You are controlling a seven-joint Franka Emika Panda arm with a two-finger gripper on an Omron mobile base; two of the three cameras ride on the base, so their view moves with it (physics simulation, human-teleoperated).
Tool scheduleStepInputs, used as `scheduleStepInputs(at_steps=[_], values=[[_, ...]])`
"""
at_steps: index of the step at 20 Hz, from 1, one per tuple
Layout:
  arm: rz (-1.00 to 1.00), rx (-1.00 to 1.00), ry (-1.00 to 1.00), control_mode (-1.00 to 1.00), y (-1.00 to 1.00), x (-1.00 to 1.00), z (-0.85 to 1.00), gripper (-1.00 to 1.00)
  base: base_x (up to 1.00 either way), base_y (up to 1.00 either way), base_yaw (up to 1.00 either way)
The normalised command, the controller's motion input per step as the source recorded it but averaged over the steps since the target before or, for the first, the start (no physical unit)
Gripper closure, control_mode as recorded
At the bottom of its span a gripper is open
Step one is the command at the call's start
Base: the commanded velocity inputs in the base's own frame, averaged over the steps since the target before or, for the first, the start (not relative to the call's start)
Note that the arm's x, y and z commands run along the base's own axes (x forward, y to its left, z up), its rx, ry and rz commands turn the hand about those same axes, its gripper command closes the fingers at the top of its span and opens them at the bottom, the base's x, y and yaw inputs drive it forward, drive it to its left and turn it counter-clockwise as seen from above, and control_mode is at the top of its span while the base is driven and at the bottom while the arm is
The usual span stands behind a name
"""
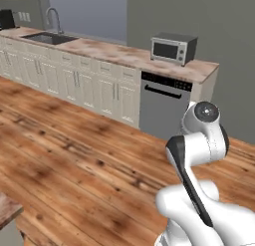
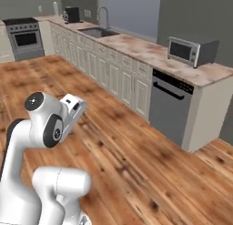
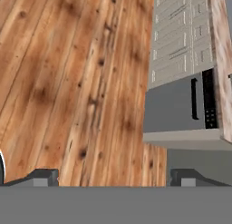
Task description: Place the cold items (mango and lime) from the fridge in one tupperware on the dining counter. Place the warm items (kebab skewer and hot dog) in the stove area in another tupperware.
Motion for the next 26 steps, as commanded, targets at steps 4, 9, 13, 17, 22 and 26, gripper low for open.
scheduleStepInputs(at_steps=[4, 9, 13, 17, 22, 26], values=[[0.0, 0.0, 0.0, 1.0, 0.0, 0.0, 0.0, -1.0, 1.0, -0.28, 0.53], [0.0, 0.0, 0.0, 1.0, 0.0, 0.0, 0.0, -1.0, 1.0, -0.21, 0.48], [0.0, 0.0, 0.0, 1.0, 0.0, 0.0, 0.0, -1.0, 1.0, -0.09, 0.39], [0.0, 0.0, 0.0, 1.0, 0.0, 0.0, 0.0, -1.0, 1.0, 0.0, 0.28], [0.0, 0.0, 0.0, 1.0, 0.0, 0.0, 0.0, -1.0, 1.0, 0.0, 0.13], [0.0, 0.0, 0.0, 1.0, 0.0, 0.0, 0.0, -1.0, 1.0, 0.0, 0.01]])
